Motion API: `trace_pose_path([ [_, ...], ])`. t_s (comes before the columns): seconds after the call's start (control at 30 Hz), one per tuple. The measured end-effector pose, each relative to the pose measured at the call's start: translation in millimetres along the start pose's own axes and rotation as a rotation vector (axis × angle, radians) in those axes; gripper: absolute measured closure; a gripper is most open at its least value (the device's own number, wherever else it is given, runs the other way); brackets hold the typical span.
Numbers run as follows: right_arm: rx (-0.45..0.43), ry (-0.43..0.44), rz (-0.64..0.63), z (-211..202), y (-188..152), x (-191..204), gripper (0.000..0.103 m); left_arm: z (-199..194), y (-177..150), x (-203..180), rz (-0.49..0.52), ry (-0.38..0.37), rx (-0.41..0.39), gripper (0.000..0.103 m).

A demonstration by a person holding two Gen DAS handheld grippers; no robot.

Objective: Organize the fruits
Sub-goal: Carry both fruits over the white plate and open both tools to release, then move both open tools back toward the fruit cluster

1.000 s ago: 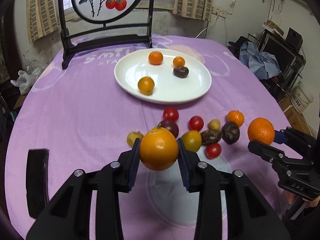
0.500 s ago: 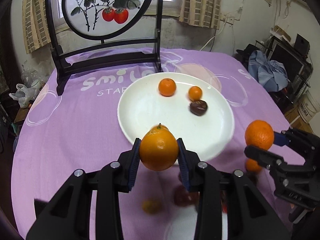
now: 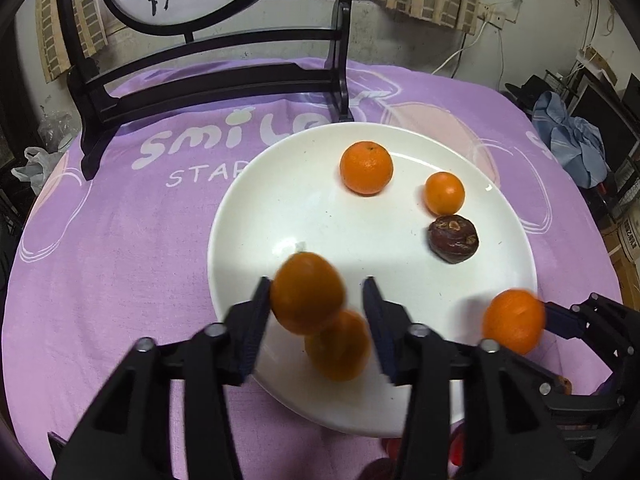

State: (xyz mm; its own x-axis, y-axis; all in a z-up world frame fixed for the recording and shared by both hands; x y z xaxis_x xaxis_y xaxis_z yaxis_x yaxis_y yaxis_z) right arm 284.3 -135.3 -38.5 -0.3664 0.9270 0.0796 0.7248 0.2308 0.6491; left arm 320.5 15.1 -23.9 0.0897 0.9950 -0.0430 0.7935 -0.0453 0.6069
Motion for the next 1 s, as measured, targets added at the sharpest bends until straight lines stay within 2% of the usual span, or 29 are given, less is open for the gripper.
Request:
trace_pose_path([
  [0.23, -0.029, 0.021, 0.016, -23, -9, 1, 0.053, -27, -9, 0, 0.007, 0.014, -0.035, 0.036],
  [0.4, -0.034, 0.026, 0.018, -47, -30, 1, 0.052, -53, -30, -1, 0.029, 0.032, -0.061, 0.034],
  [0.57, -0.031, 0.01, 0.044, -70, -58, -5, 0.051, -76, -60, -1, 0.022, 0.034, -0.069, 0.031],
  [0.7, -0.027, 0.008, 0.074, -85, -82, -8, 0.038, -91, -90, -3, 0.021, 0.044, -0.076, 0.024],
  [0.87, 0.0, -0.014, 0.061, -95, -120, -2, 0.038, -100, -134, -1, -0.018, 0.01, -0.037, 0.023],
  [1.0, 0.025, -0.013, 0.072, -97, -139, 2, 0.038, -99, -153, -1, -0.017, 0.049, -0.036, 0.022],
])
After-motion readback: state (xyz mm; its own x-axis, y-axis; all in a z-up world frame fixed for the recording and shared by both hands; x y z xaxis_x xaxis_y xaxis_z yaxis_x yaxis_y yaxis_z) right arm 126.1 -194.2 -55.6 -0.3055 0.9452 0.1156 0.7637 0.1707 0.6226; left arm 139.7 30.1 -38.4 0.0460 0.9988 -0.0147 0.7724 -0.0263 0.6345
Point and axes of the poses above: each gripper's, at about its wrist camera, not at the fingertips, and z roughly the way its jaws point, x to its left, y to its top, the point moved 1 cm from there along z, roughly the way its jaws point, and after that the axes turned 4 degrees about -x, right-handed, at the moved point
